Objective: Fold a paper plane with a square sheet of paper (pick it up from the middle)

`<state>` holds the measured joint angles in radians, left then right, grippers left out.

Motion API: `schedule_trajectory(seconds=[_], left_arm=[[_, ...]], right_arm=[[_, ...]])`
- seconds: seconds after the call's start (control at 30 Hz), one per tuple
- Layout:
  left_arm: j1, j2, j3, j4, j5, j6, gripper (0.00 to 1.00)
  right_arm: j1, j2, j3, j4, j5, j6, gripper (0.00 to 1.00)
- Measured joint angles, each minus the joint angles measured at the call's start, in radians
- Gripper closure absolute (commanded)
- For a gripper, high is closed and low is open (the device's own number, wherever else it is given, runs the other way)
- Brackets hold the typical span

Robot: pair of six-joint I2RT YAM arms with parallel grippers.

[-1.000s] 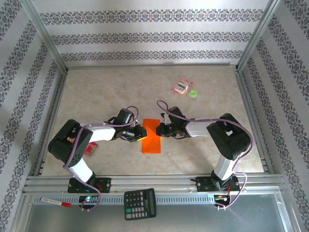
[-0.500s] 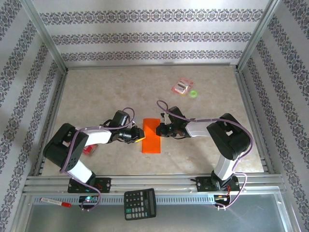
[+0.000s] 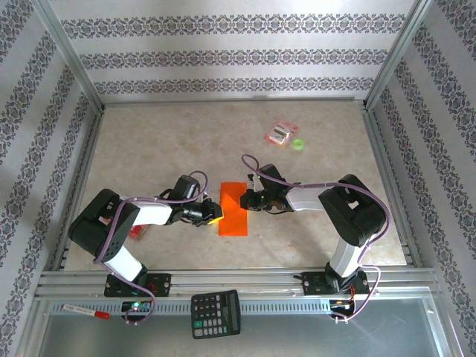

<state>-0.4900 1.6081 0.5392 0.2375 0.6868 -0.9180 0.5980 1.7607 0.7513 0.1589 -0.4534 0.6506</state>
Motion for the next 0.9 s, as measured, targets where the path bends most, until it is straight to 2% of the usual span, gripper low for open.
schedule_trajectory(seconds=[0.33,0.53,0.9], left_arm=[[-0.003,-0.024,-0.012,-0.001,-0.013,-0.002,0.82],[-0.04,-0.084,-0.013,0.0,-0.013,-0.011,0.82],[-0.045,0.002,0.0,-0.003,-0.024,-0.004,0.88]], right_arm=[[0.0,0.0,0.0,0.0,0.0,0.0,1.0],[0.0,0.0,0.0,0.0,0.0,0.0,1.0],[0.0,0.0,-0.002,0.003,0.0,0.0,1.0]])
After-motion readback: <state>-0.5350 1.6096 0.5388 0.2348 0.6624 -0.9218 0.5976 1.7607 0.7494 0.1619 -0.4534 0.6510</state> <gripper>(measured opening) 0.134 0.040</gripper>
